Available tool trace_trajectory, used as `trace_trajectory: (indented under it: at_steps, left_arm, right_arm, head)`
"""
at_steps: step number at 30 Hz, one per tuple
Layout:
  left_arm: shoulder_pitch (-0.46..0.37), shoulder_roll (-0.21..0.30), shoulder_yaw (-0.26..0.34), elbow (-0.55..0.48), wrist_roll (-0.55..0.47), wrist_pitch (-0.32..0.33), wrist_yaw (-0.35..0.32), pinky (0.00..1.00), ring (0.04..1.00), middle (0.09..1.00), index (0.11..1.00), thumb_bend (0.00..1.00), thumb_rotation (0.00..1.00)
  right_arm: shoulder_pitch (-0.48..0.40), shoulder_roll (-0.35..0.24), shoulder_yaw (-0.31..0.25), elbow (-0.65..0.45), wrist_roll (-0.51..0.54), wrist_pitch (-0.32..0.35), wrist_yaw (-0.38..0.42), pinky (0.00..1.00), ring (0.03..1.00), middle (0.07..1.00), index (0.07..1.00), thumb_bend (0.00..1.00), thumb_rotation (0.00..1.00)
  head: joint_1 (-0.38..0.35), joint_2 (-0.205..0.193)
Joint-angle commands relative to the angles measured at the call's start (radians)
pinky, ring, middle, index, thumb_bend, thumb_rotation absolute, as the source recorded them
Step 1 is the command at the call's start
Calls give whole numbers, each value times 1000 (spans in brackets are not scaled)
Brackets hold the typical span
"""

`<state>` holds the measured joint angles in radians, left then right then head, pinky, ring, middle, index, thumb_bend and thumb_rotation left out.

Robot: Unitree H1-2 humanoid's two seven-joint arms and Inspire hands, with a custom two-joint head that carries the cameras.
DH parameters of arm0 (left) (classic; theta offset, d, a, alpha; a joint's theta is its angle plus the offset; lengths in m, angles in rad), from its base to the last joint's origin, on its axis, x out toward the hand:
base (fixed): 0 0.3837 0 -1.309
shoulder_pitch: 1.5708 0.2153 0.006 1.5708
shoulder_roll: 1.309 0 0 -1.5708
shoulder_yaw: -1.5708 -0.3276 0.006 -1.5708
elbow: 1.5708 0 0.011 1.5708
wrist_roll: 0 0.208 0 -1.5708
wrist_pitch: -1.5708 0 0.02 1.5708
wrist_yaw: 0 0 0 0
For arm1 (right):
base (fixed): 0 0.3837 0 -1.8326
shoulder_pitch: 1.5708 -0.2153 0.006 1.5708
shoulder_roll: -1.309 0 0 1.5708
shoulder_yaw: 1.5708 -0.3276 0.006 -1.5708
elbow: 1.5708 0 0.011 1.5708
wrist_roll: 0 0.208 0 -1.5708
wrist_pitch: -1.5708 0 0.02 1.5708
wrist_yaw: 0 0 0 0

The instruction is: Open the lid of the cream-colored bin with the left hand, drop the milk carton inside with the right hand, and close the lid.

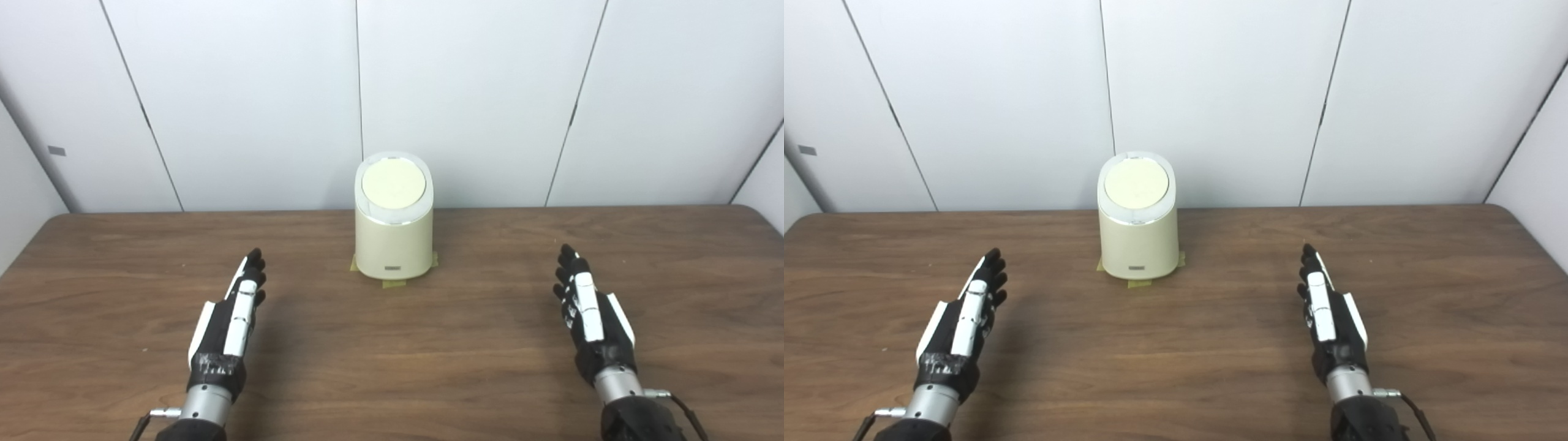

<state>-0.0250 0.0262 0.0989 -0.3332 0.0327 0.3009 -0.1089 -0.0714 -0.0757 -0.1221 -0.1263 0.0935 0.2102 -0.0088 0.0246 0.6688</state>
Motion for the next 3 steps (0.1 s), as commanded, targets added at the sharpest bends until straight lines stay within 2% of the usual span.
trace_trajectory:
  at_steps: [1, 3]
  left_arm:
    - [-12, -10, -1, -33, -24, -11, 21, 994, 986, 984, 990, 474, 1000]
    - [4, -17, 8, -34, -43, -17, 27, 997, 986, 981, 989, 464, 1000]
  right_arm:
    - [-15, -2, -10, -44, 31, -20, 14, 998, 1000, 999, 992, 615, 1000]
    - [-1, 10, -10, -59, 58, -15, 19, 993, 1000, 999, 988, 603, 1000]
  head:
    - [-2, 0]
    - [-7, -18]
